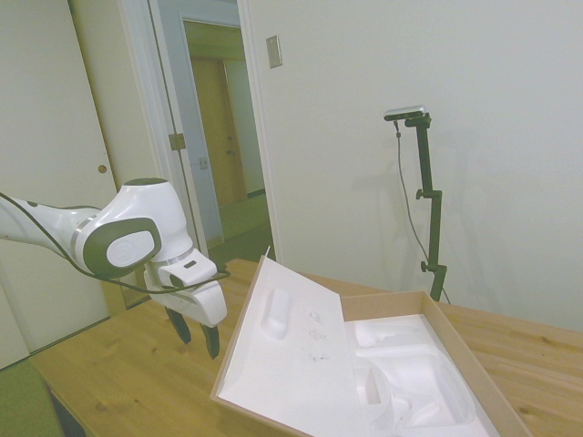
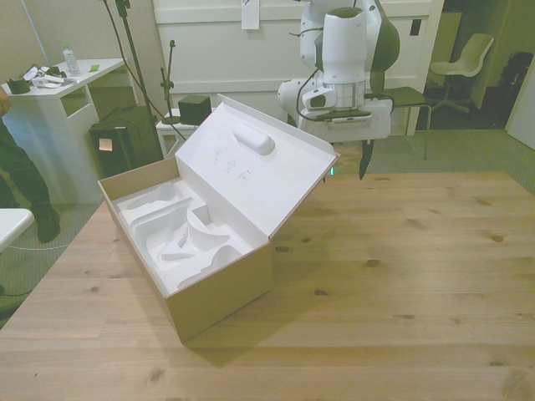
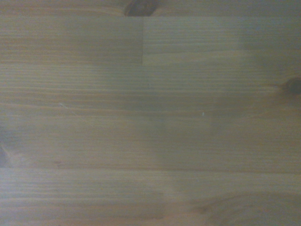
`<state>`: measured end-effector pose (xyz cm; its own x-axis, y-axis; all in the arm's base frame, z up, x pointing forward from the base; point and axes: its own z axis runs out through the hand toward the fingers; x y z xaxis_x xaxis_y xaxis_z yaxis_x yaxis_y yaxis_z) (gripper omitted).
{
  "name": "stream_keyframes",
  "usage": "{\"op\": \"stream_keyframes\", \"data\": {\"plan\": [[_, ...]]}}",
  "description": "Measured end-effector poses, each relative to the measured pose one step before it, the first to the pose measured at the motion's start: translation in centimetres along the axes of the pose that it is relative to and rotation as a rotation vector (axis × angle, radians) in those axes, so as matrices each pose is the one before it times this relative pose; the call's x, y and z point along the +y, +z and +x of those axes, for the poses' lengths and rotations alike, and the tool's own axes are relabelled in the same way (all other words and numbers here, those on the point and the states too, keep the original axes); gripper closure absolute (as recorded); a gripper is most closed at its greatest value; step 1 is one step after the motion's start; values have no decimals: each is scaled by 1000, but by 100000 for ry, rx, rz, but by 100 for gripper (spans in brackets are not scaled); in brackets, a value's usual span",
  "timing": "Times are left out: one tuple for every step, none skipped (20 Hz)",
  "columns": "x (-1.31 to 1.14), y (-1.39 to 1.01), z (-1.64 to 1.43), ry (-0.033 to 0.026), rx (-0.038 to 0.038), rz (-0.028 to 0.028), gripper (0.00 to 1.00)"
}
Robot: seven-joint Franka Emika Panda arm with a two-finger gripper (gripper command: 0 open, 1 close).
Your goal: Close the box
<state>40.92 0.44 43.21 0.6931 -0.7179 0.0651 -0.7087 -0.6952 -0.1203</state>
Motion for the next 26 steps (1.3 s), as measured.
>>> {"op": "stream_keyframes", "data": {"plan": [[16, 62, 11, 44, -114, -77, 0], [132, 132, 30, 266, -278, -160, 0], [200, 55, 136, 564, -211, 33, 0], [289, -25, 248, 878, -151, 211, 0], [426, -137, 377, 1340, -77, 392, 0], [527, -287, 442, 1594, 36, 549, 0], [539, -440, 454, 1672, 381, 886, 0], [568, -660, 448, 1703, 698, 1229, 0], [636, -847, 498, 1893, 871, 1331, 0], [657, -995, 478, 1844, 802, 1093, 0], [767, -1214, 590, 2086, 1028, 1302, 0], [850, -1460, 723, 2159, 1236, 1413, 0], [968, -1693, 904, 2235, 1077, 1528, 0], [1038, -1802, 1071, 2067, 1158, 1973, 0], [1095, -1864, 1353, 2074, 1080, 2049, 0], [964, -1779, 1422, 2029, 1013, 1802, 0], [748, -1721, 1506, 1882, 1440, 2030, 0], [468, -1530, 1465, 1926, 1669, 1966, 0], [157, -1472, 1337, 1654, 2196, 2047, 0], [-18, -1259, 1162, 1595, 2258, 1636, 0], [-76, -1113, 1049, 1326, 2052, 1382, 0], [24, -1086, 1132, 1581, 2031, 1248, 0], [168, -980, 1270, 1918, 1968, 981, 0], [344, -721, 1412, 2088, 1595, 681, 0], [529, -371, 1633, 1785, 934, 433, 0], [484, -6, 1632, 1865, 511, 26, 0]]}}
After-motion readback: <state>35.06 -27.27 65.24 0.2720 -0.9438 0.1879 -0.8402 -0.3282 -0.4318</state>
